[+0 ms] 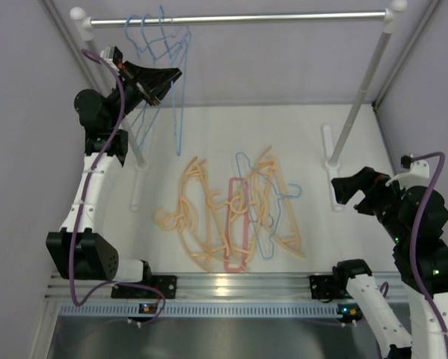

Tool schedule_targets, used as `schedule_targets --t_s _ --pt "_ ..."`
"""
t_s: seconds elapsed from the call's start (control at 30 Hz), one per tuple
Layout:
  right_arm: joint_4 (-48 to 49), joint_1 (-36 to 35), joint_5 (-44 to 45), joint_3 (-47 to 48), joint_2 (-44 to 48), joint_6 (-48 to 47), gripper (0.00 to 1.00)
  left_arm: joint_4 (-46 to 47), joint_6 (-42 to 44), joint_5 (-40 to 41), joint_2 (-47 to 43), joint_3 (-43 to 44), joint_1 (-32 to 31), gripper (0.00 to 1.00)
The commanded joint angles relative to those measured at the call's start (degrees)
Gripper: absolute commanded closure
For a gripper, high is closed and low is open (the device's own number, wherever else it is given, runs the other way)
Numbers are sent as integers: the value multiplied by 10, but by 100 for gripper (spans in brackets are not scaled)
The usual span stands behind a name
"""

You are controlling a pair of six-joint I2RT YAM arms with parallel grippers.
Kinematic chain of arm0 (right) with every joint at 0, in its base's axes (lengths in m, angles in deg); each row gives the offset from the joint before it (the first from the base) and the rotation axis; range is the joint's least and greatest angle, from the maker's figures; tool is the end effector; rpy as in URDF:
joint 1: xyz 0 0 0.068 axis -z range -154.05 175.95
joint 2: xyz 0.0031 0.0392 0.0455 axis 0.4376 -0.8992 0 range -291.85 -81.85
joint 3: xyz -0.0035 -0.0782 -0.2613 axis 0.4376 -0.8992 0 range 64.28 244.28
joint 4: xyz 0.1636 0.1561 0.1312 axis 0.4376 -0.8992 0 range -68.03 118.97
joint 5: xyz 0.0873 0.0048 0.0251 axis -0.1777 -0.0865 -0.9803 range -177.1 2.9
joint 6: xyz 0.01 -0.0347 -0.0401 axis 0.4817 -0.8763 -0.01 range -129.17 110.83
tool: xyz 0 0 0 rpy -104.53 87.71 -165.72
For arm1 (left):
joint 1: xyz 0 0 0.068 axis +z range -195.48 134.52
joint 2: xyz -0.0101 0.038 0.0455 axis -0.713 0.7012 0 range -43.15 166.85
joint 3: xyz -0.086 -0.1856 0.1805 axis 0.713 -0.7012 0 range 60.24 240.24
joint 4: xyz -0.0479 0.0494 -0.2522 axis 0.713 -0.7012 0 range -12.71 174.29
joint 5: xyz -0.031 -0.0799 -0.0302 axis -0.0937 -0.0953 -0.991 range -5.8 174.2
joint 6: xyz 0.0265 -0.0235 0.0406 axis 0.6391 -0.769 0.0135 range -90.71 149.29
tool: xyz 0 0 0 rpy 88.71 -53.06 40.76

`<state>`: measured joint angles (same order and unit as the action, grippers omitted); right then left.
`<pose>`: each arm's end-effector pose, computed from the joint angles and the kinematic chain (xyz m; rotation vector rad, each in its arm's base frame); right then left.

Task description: Organize the hangers

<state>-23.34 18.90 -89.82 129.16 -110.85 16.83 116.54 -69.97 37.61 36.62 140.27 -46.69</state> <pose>0.0568 0.0088 0.4026 0.2765 1.8604 0.4428 0.3002 -0.0323 0.4872 -0.2724 1.4155 -1.9013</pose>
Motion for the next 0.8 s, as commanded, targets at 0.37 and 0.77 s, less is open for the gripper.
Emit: schedule_targets --t_s 0.37,0.77 --pt "16 5 4 -5 3 -9 0 -50 39 44 -22 1 5 100" --pt "16 5 5 -7 4 -9 1 -74 68 47 -54 -11 5 85"
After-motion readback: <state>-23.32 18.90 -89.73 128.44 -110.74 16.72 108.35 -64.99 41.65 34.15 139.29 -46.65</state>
